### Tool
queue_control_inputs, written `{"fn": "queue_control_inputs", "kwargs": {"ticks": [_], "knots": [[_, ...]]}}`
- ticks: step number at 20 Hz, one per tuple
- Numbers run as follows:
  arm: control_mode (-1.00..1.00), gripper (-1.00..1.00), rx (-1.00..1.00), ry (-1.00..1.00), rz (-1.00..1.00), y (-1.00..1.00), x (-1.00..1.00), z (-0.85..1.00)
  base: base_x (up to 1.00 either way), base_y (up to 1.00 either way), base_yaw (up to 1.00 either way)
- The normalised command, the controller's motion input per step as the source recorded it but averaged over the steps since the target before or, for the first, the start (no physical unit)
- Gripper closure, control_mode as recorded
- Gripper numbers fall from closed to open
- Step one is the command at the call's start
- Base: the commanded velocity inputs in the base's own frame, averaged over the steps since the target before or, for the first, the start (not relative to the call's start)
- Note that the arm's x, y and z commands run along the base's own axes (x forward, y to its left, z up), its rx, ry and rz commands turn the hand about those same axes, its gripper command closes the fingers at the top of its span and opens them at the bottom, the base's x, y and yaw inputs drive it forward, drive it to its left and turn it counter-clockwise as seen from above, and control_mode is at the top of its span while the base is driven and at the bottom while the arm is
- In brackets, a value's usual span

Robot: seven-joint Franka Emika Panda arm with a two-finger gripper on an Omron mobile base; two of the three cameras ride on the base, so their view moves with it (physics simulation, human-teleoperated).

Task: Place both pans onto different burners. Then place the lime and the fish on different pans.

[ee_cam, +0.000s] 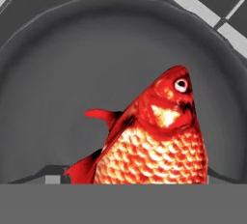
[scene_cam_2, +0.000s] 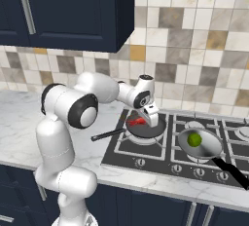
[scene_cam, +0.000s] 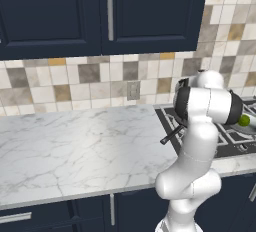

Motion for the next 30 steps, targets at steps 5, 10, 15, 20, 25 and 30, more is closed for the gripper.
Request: {"fn": "queue_control_inputs", "kwargs": {"ticks": [5, 10, 15, 20, 25, 30], "knots": [[-1.00, 1.00, 0.00, 0.00, 0.00, 0.00, 0.07, -0.28, 0.00, 0.00, 0.00], [-1.00, 1.00, 0.00, 0.00, 0.00, 0.00, 0.06, -0.25, 0.00, 0.00, 0.00], [-1.00, 1.00, 0.00, 0.00, 0.00, 0.00, 0.07, -0.17, 0.00, 0.00, 0.00], [-1.00, -1.00, 0.00, 0.00, 0.00, 0.00, 0.00, 0.00, 0.00, 0.00, 0.00], [-1.00, -1.00, 0.00, 0.00, 0.00, 0.00, 0.00, 0.05, 0.00, 0.00, 0.00], [-1.00, -1.00, 0.00, 0.00, 0.00, -0.05, -0.13, 0.44, 0.00, 0.00, 0.00]]}}
